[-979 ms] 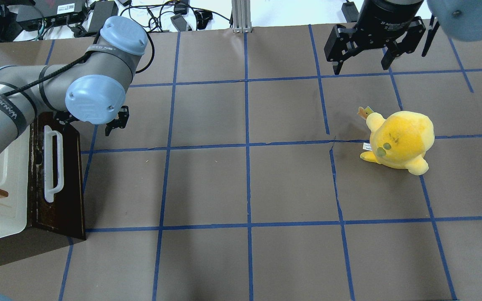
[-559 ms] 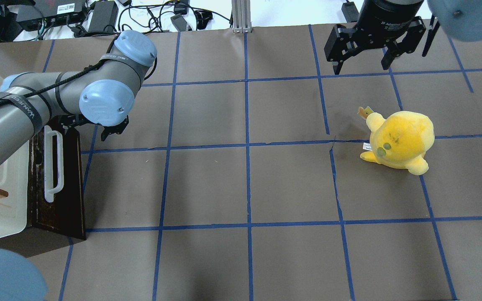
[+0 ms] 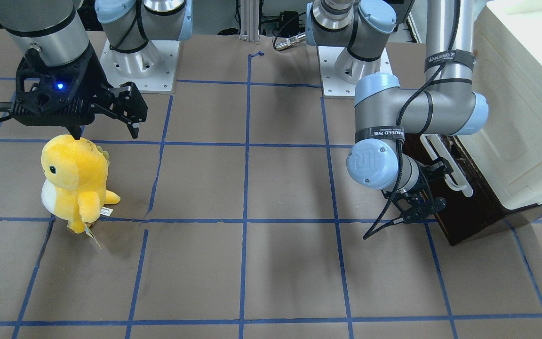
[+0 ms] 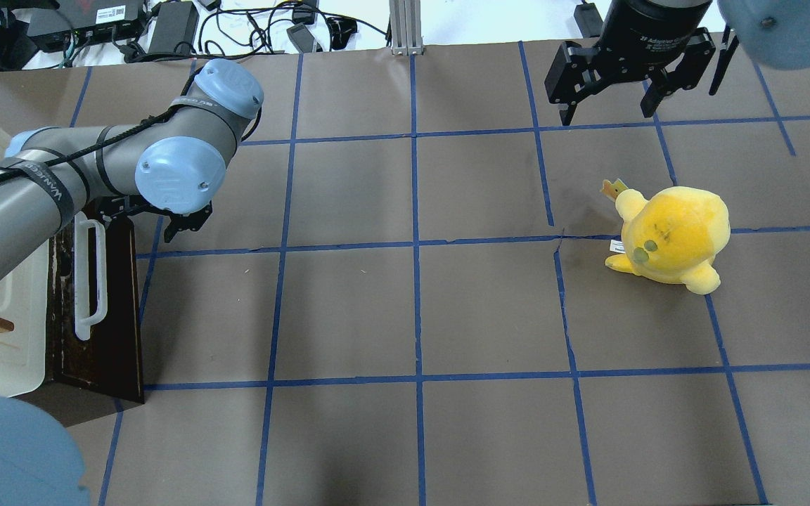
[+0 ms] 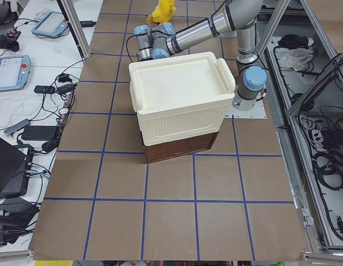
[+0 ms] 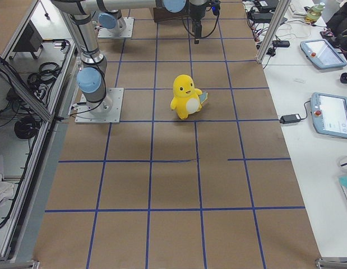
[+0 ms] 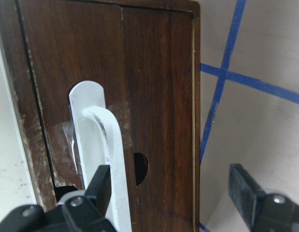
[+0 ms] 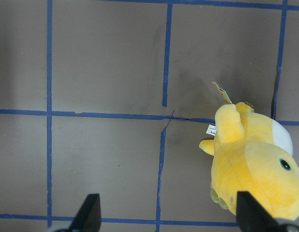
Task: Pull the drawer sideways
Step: 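Lower the left gripper around the white drawer handle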
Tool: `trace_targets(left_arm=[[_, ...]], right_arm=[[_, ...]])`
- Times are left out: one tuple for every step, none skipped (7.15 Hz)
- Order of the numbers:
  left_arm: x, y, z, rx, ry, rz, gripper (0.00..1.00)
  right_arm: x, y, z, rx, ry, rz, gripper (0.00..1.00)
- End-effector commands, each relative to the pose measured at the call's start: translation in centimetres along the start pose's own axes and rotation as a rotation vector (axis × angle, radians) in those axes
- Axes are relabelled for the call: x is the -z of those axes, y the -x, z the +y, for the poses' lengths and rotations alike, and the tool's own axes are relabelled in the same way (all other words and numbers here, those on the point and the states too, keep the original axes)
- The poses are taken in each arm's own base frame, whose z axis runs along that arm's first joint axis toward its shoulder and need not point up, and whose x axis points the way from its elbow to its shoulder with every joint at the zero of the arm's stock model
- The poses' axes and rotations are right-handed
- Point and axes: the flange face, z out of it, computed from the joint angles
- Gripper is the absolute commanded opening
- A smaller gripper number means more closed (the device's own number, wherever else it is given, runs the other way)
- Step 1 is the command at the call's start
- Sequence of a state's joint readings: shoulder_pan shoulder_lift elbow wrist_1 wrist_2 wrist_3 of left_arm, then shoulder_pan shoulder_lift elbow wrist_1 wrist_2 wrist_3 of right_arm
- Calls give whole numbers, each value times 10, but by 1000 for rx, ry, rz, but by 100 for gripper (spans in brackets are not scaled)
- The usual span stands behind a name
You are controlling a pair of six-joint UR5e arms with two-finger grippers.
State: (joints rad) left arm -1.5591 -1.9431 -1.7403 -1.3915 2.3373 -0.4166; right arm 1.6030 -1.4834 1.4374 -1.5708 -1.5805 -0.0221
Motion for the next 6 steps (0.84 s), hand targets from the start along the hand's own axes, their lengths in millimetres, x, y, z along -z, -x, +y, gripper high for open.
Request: trace_targets(left_arm=[[-14,1,6,11,27,-5,87],[-14,2,6,19,26,-6,87],[-14,3,7,38,27,-6,87],[-14,2,7,40,28,-5,87],[-16,2,7,48,32,-6,83],[-19,1,9,44,37,-8,74]], right_arm=[[0,0,0,-1,0,1,100],[0,0,0,-1,0,1,100],[0,0,0,-1,0,1,100],[0,0,0,-1,0,0,100],[0,0,0,-1,0,0,100],[0,0,0,-1,0,0,100]])
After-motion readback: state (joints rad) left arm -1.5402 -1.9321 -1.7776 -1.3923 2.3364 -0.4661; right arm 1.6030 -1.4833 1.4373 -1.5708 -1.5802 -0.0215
